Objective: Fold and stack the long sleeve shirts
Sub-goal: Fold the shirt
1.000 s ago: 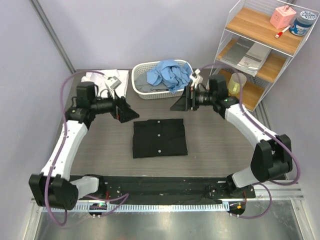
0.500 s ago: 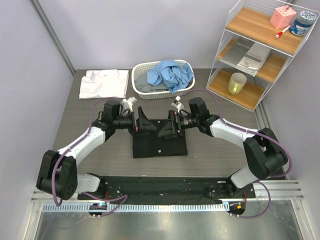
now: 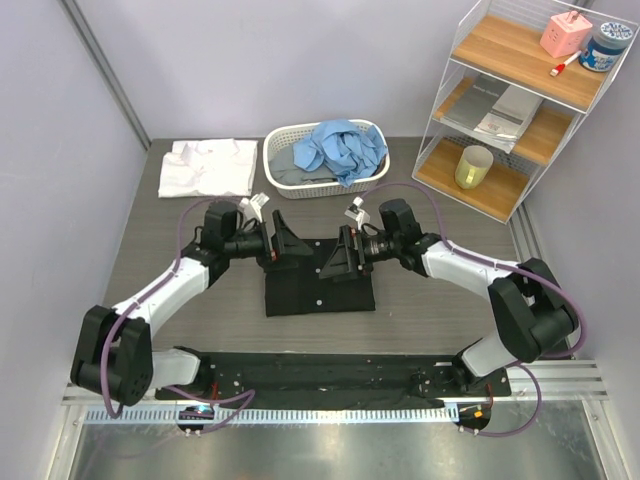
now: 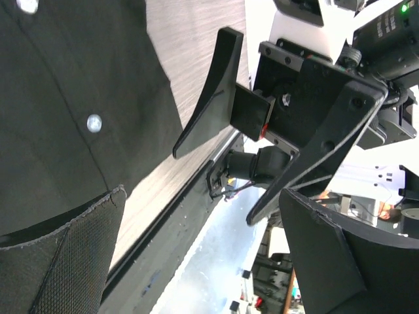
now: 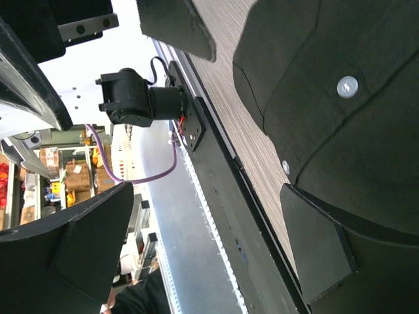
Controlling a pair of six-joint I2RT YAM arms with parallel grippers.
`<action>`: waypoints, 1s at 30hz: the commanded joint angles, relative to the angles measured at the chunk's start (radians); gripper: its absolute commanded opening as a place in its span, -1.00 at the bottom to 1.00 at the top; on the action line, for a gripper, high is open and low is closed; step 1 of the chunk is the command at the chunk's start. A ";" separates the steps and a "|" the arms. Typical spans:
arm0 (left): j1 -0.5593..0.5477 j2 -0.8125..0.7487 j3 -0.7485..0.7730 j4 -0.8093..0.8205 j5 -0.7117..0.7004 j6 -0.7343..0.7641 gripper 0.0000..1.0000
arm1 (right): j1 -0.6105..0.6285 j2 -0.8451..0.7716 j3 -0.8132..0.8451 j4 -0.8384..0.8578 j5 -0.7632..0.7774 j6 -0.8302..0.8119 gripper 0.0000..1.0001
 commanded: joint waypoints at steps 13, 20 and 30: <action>-0.024 -0.046 -0.175 0.302 0.181 -0.073 1.00 | 0.064 0.030 -0.097 0.233 -0.087 0.106 0.99; -0.046 0.018 -0.250 0.319 0.149 -0.031 0.99 | 0.076 0.138 -0.136 0.365 -0.135 0.167 0.99; 0.049 0.412 -0.210 0.316 0.158 0.081 1.00 | 0.004 0.414 -0.194 0.610 -0.196 0.320 0.99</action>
